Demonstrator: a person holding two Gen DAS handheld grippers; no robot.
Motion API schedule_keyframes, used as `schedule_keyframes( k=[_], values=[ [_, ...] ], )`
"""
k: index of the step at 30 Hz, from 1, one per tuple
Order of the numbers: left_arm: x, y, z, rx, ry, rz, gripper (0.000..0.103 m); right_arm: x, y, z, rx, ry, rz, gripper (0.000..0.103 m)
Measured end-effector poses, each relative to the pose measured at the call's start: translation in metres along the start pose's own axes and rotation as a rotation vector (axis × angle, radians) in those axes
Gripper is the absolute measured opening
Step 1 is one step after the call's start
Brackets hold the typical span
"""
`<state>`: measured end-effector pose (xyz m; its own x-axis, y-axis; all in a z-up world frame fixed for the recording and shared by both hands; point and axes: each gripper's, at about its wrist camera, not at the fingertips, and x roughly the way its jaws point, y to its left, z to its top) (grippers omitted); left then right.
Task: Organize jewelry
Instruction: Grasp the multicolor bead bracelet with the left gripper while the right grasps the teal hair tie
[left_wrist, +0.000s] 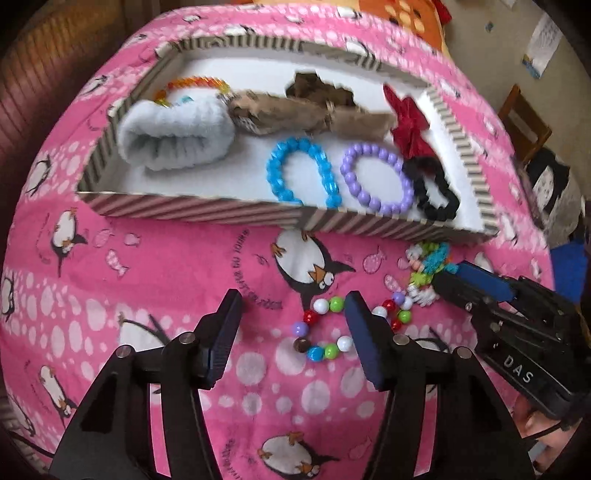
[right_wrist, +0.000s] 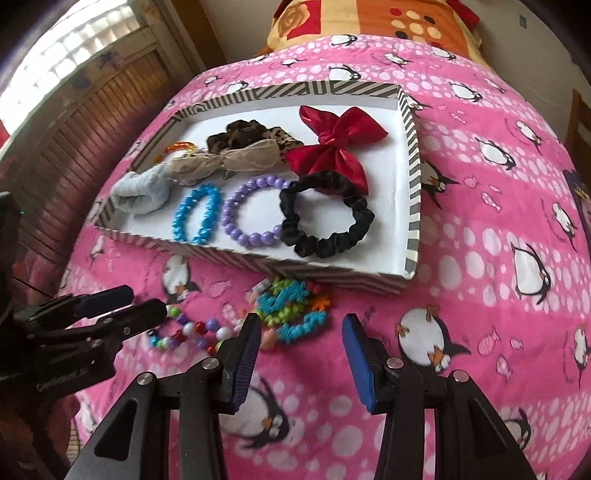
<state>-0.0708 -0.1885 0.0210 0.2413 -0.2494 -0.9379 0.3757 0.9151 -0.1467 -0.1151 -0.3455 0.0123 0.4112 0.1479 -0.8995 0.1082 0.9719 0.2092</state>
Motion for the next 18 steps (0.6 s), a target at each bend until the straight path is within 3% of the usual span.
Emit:
schedule_keyframes(
  k=[2, 3, 5, 6, 10, 18],
  values=[
    [0.005, -0.010, -0.002, 0.026, -0.016, 0.011, 0.057, 0.002, 0.000, -0.004, -0.015, 0.007, -0.005, 0.018],
    [0.004, -0.011, -0.003, 0.036, -0.025, 0.008, 0.051, 0.001, 0.000, -0.006, -0.027, 0.000, -0.004, 0.015],
    [0.003, -0.011, -0.004, 0.055, -0.023, -0.025, 0.026, -0.005, -0.006, -0.010, -0.013, -0.003, 0.009, 0.012],
    [0.004, -0.011, -0.004, 0.062, -0.003, -0.025, 0.009, -0.009, -0.010, -0.011, -0.001, -0.013, 0.012, 0.012],
    [0.000, -0.002, -0.006, 0.069, 0.018, -0.065, 0.008, -0.037, -0.014, -0.009, 0.013, -0.080, 0.025, 0.012],
    [-0.043, 0.016, -0.003, 0.048, -0.042, -0.130, 0.008, -0.087, -0.006, 0.006, 0.004, -0.187, 0.060, 0.012]
  ],
)
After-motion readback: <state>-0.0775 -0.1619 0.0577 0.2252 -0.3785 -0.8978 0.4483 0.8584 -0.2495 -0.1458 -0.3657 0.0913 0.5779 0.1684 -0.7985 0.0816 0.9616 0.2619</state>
